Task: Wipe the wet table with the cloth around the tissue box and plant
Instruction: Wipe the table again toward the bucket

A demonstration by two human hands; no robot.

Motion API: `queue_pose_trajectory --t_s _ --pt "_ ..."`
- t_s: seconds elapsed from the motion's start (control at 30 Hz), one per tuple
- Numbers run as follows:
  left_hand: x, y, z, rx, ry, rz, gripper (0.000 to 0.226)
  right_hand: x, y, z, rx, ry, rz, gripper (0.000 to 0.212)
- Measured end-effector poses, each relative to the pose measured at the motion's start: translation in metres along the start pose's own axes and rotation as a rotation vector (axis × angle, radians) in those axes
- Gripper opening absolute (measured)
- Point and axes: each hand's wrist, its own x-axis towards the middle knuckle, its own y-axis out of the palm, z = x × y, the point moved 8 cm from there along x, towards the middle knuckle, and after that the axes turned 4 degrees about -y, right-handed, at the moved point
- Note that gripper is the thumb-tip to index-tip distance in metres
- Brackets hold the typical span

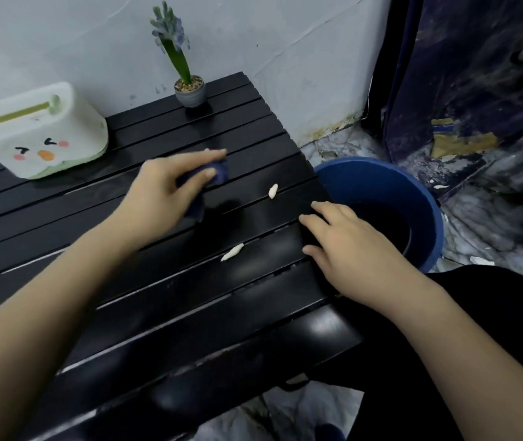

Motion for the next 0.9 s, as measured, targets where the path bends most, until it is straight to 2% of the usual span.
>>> queue_pose_trajectory --t_s 0.17,0.3,0.7,0.8,0.9 --pt "-0.129 -0.010 0.026 0.132 0.070 0.123 0.040 -0.021 0.001 0.001 0.020 0.031 -0.025 0.046" --pt "-0.162 0.014 0.021 0.138 0.109 0.167 0.043 -0.029 0.001 0.001 0.023 0.046 -0.050 0.045" --pt "-0.057 0.110 -0.050 0.115 0.403 0.178 0.040 -0.039 -0.009 0.005 -0.051 0.126 -0.162 0.021" --pt "-0.026 0.131 -0.070 0.110 0.429 0.179 0.039 -0.042 -0.009 0.003 -0.032 0.157 -0.184 0.023" --pt "0.004 0.143 -0.090 0.057 0.382 0.220 0.036 -0.042 -0.008 0.001 -0.038 0.165 -0.181 0.026"
